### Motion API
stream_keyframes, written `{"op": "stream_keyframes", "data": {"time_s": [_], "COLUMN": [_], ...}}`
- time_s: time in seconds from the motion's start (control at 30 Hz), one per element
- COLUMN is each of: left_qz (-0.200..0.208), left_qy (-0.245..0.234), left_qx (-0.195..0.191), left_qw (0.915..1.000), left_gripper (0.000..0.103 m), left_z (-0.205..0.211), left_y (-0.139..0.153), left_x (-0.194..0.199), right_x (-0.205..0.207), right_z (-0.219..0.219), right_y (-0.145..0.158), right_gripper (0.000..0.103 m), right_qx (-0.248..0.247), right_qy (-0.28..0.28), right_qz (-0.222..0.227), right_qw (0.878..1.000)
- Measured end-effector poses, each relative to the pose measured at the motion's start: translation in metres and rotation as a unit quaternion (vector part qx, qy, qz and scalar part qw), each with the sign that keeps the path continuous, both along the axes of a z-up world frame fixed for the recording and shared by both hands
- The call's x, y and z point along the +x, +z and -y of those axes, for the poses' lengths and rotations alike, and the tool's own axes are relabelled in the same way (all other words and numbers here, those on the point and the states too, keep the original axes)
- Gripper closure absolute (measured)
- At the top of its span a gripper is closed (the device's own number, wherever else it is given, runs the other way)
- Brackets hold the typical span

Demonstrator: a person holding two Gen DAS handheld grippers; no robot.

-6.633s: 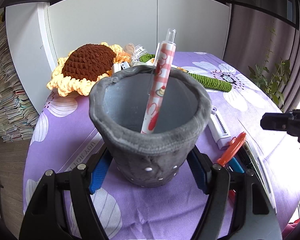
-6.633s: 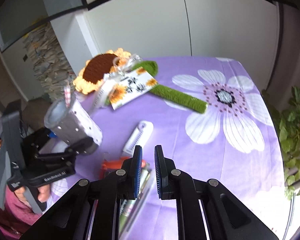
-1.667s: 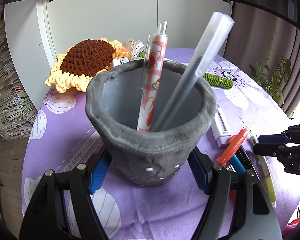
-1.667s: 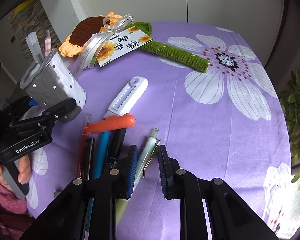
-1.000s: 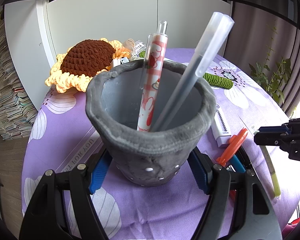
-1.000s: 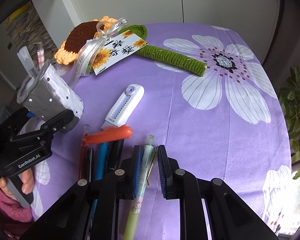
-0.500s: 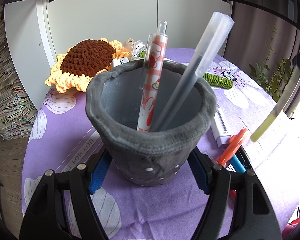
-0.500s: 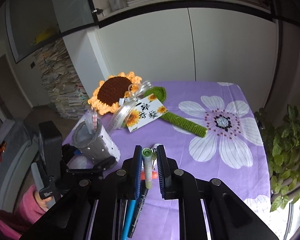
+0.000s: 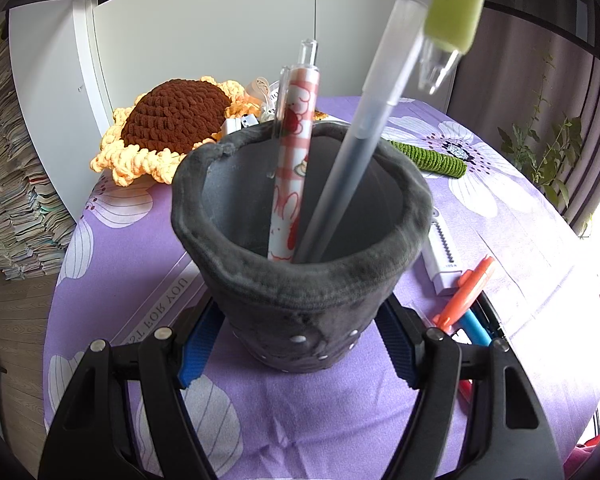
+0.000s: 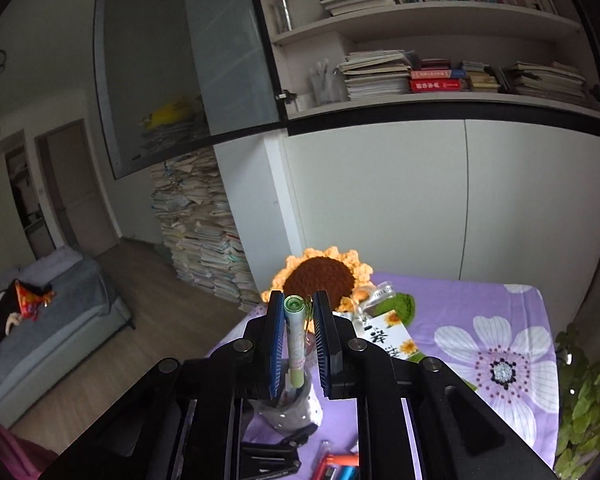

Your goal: Organize stationery

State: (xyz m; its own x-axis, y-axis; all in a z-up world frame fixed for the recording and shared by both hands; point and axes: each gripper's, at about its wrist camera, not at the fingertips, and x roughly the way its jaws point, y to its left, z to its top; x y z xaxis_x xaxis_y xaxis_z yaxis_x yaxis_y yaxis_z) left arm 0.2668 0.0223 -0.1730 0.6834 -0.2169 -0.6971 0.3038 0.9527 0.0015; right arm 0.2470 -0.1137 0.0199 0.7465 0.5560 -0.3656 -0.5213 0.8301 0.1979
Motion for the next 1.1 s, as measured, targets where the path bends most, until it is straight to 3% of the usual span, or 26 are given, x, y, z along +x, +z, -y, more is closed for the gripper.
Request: {"op": "stream_keyframes", "data": {"time_s": [0.4,0.6,0.93,1.1], "left_qz": [0.000,0.000,-0.001,-0.001], "left_qy": [0.000,0.000,0.000,0.000], "left_qx": [0.000,0.000,0.001,0.001], "left_qw": [1.0000,1.0000,1.0000,1.0000], "left_gripper": [0.030,0.030,0.030,0.030], "left_z": [0.000,0.000,0.000,0.000], "left_y": [0.000,0.000,-0.001,0.000], "left_x": [-0.001,-0.001,0.000,0.000], "right_x": [0.024,0.033,0.012,0.008], "right_z": [-0.031,-0.032,0.012,0.030], "right_y": [-0.043,-0.073,-0.081,-0.121], "right_gripper": [0.088,0.087,0.085,0.084], "right_qx": [-0.046,-0.048,-0.047,-0.086], "right_qy": [0.027,0.042,-0.008,-0.044], "right_qz": [-0.035,-0.090,-0.118,-0.193], "right_qw": [0.998,0.994,0.992,0.977]}}
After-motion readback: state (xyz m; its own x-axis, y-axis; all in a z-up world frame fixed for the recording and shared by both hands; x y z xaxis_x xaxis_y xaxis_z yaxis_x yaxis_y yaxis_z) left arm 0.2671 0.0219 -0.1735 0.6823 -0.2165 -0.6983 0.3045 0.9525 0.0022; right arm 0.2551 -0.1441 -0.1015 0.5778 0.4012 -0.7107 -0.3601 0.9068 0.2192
